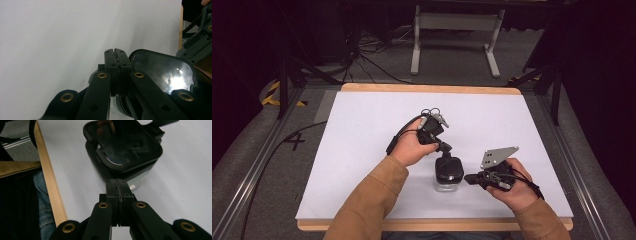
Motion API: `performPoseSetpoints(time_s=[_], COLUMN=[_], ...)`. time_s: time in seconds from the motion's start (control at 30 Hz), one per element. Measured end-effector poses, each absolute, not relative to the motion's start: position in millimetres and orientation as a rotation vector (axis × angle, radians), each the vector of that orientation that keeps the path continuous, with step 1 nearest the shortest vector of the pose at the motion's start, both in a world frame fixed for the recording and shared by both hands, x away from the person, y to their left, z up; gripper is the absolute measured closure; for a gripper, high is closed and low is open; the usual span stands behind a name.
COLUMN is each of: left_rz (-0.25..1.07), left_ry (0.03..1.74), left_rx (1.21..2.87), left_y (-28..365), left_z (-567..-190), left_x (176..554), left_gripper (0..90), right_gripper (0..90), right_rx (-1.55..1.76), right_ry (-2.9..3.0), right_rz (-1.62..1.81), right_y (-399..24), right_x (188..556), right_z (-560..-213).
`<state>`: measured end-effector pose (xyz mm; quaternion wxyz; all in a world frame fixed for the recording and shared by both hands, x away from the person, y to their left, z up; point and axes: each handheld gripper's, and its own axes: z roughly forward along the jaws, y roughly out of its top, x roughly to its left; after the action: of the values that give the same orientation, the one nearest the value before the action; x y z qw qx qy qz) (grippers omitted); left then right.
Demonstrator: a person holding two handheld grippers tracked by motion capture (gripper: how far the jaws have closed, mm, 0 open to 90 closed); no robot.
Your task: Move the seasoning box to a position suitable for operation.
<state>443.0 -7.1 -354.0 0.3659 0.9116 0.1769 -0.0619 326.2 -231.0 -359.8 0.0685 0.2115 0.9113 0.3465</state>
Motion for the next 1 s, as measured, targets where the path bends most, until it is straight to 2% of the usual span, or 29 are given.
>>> performPoseSetpoints(time_s=[0.33,0.4,0.5,0.63,0.77,0.83,1.0], left_rz=[-0.156,-0.118,-0.114,-0.079,-0.048,-0.029,-0.089], left_ry=[0.470,0.485,0.505,0.511,0.483,0.462,0.437], left_rx=[2.343,2.341,2.295,2.236,2.227,2.233,2.165], left_y=[-7,-3,6,29,49,54,60], left_z=[-354,-352,-346,-326,-311,-308,-317], left_x=[443,442,439,423,390,374,346], left_gripper=[89.9,85.4,85.4,86.9,88.5,88.7,89.0], right_gripper=[90.0,90.0,90.0,90.0,90.0,90.0,90.0], right_rx=[0.621,0.620,0.620,0.622,0.609,0.603,0.602], right_ry=[2.737,2.735,2.732,2.731,2.732,2.725,2.705], right_rz=[1.097,1.102,1.108,1.117,1.129,1.136,1.159], right_y=[-225,-224,-224,-224,-223,-223,-221], right_x=[325,325,326,327,328,328,329], right_z=[-359,-359,-359,-358,-356,-354,-351])
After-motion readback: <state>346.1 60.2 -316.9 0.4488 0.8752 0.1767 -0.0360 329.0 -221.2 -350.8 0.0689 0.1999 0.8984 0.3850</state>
